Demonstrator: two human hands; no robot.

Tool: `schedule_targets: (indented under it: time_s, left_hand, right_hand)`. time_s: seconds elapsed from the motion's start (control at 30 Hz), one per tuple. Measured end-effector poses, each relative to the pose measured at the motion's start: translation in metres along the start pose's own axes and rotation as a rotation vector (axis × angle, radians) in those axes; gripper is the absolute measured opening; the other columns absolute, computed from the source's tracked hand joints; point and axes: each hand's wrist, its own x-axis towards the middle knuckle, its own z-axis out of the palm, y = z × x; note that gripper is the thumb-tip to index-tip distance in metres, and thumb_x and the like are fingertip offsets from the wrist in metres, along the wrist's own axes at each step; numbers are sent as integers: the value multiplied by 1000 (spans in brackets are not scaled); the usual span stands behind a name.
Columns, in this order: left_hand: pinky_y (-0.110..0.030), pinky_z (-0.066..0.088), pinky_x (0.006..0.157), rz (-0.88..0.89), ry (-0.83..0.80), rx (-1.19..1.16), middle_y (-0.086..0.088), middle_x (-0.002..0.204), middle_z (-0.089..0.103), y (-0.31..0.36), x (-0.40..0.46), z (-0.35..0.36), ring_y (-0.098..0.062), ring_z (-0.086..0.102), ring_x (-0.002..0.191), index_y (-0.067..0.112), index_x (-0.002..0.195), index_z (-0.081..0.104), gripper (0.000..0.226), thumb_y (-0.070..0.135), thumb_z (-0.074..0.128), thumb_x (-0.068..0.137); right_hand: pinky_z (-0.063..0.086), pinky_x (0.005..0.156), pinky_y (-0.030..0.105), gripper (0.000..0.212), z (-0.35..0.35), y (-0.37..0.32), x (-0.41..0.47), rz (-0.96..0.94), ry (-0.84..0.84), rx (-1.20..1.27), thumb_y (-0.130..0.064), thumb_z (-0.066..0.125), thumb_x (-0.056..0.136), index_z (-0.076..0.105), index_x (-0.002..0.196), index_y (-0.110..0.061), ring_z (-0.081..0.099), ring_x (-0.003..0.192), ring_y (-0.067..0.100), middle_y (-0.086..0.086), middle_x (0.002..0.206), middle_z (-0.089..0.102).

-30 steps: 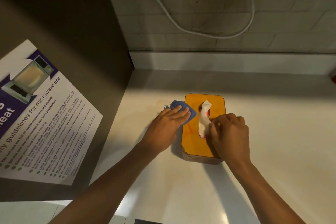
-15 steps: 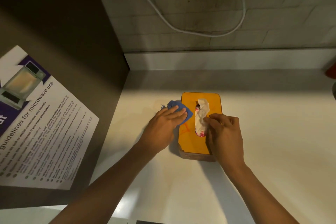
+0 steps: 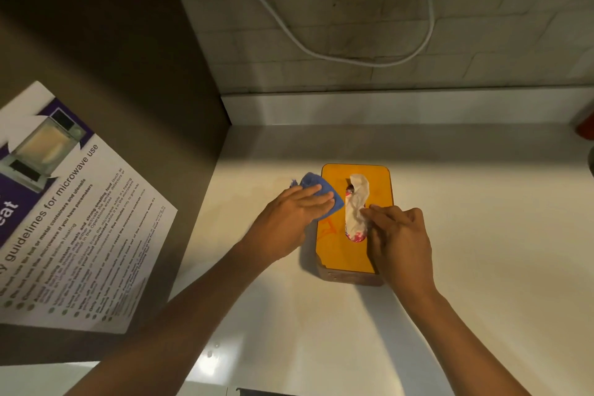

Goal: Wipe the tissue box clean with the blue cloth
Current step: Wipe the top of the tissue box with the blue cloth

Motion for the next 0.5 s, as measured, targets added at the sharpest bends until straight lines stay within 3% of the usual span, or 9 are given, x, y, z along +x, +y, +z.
schedule_targets:
  time_s: [0.07,0.13,0.2,0.27,0.3,0.37,0.4,0.43,0.5]
  left_hand:
    - [-67,51,81,0,30,-37,-25,122,69,-8,-16,-2,-51,66,108,-9,116,70,56,-8,85,63]
    - [-70,46,89,-31,22,-38,-28,125,66,-9,-13,-3,-54,62,112,-10,119,68,63,-12,89,60]
    - [-52,30,116,-78,10,-35,-24,148,47,-6,1,1,-46,43,138,-3,140,52,58,-2,74,86]
    - [-30,4,123,-84,-47,-52,-12,164,22,2,15,0,-30,16,154,8,154,30,54,14,52,104]
    - [-30,7,123,-85,-42,-92,-12,163,25,3,16,0,-29,19,153,7,153,33,54,12,53,103]
    - [-45,38,113,6,27,-126,-27,145,51,3,4,-5,-32,50,137,-9,136,54,53,-4,72,86]
    - [-46,47,105,35,17,-166,-34,134,56,2,-7,-8,-22,59,129,-15,127,59,52,-9,76,79]
    - [-49,47,104,29,9,-202,-38,130,56,0,-18,-10,-14,58,128,-18,123,60,52,-11,78,75]
    - [-63,48,95,15,42,-216,-41,124,58,0,-24,-14,-13,60,125,-19,118,63,54,-15,83,68]
  right_hand:
    - [53,75,35,34,0,0,0,14,-15,-7,-26,68,86,68,119,-20,54,99,27,5,121,66]
    - [53,75,35,34,0,0,0,13,-14,-11,-26,68,85,68,118,-19,55,98,28,5,120,67]
    - [53,71,35,31,-2,-1,1,-6,3,-22,-24,70,84,70,115,-18,56,95,30,6,116,69]
    - [53,67,34,30,-3,-2,1,-20,21,-35,-20,71,83,71,112,-17,57,92,30,6,114,70]
    - [52,67,34,30,-3,-2,1,-22,24,-41,-20,72,82,71,112,-17,57,91,30,6,113,70]
    - [52,67,34,31,-3,-2,1,-21,23,-46,-21,72,82,71,113,-16,57,91,30,6,113,70]
    - [53,67,34,32,-2,-1,1,-20,21,-44,-21,71,82,70,114,-16,57,91,30,6,113,70]
    - [53,68,35,32,-1,-1,0,-16,16,-40,-22,71,82,70,114,-17,57,92,30,6,114,70]
    - [54,69,36,33,-1,-1,0,-2,5,-30,-24,71,83,70,115,-17,57,94,30,6,116,69]
